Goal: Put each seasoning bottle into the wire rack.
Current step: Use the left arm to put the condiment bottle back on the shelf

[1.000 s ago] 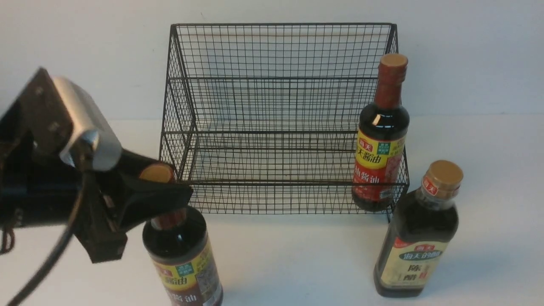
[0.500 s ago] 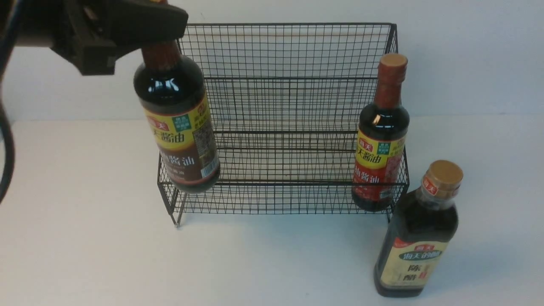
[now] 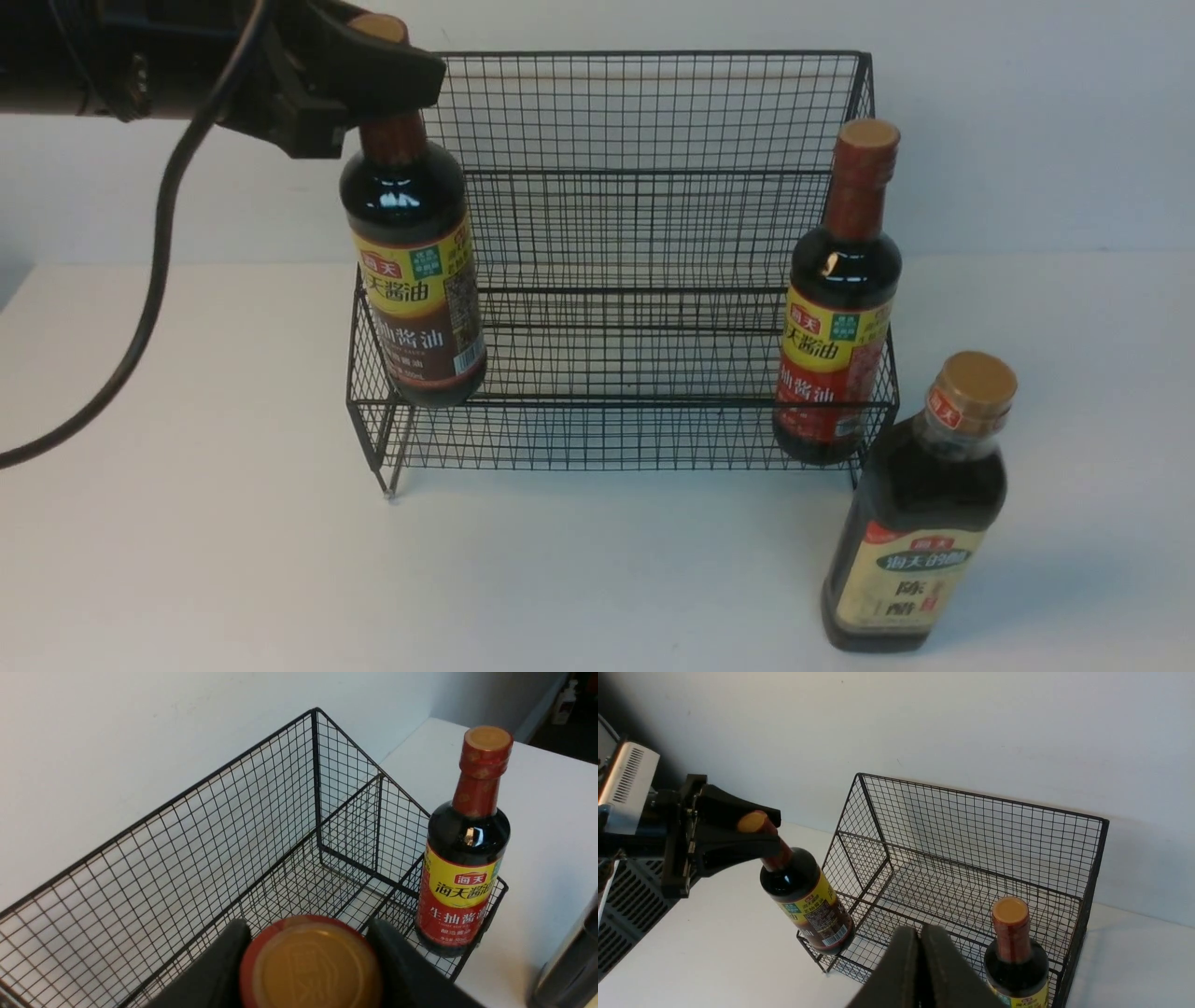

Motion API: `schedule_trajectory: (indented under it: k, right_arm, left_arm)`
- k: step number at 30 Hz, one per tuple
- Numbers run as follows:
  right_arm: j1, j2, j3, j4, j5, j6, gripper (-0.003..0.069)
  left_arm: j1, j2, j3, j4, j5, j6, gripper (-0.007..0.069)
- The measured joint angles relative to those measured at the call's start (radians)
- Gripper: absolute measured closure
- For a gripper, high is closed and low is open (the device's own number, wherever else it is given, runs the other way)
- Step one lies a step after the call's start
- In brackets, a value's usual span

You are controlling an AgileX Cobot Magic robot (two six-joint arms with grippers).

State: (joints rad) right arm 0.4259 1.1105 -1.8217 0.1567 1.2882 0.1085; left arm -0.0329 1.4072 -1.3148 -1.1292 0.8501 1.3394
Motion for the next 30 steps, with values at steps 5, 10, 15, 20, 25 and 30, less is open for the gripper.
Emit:
schedule_trajectory:
  k: [5,10,15,20,25,30]
  right_arm:
    - [0.0,-0.001,0.047,0.0,0.0,0.0,0.0673]
    - [0.0,-0.011,0.113,0.0,0.0,0.0,0.0673]
    - [0.0,-0.025,0.141,-0.001,0.0,0.0,0.0673]
    - [0.0,-0.027,0.142,-0.003,0.0,0.0,0.0673]
    - [0.0,-0.029,0.143,-0.004,0.0,0.0,0.0673]
    - [0.0,-0.06,0.143,-0.003,0.0,0.0,0.0673]
  left_arm:
    - [0.0,0.019,-0.002,-0.028,-0.017,0.007,0.0344]
    - [0.0,0.032,-0.003,-0.047,-0.069,0.01,0.0344]
    - [0.0,0.046,0.003,-0.012,-0.105,0.015,0.0344]
    - [0.0,0.052,0.009,0.008,-0.109,0.015,0.0345]
    - [0.0,0.059,0.009,0.008,-0.08,0.014,0.0345]
    - [0.0,0.099,0.009,0.01,-0.034,-0.013,0.0345]
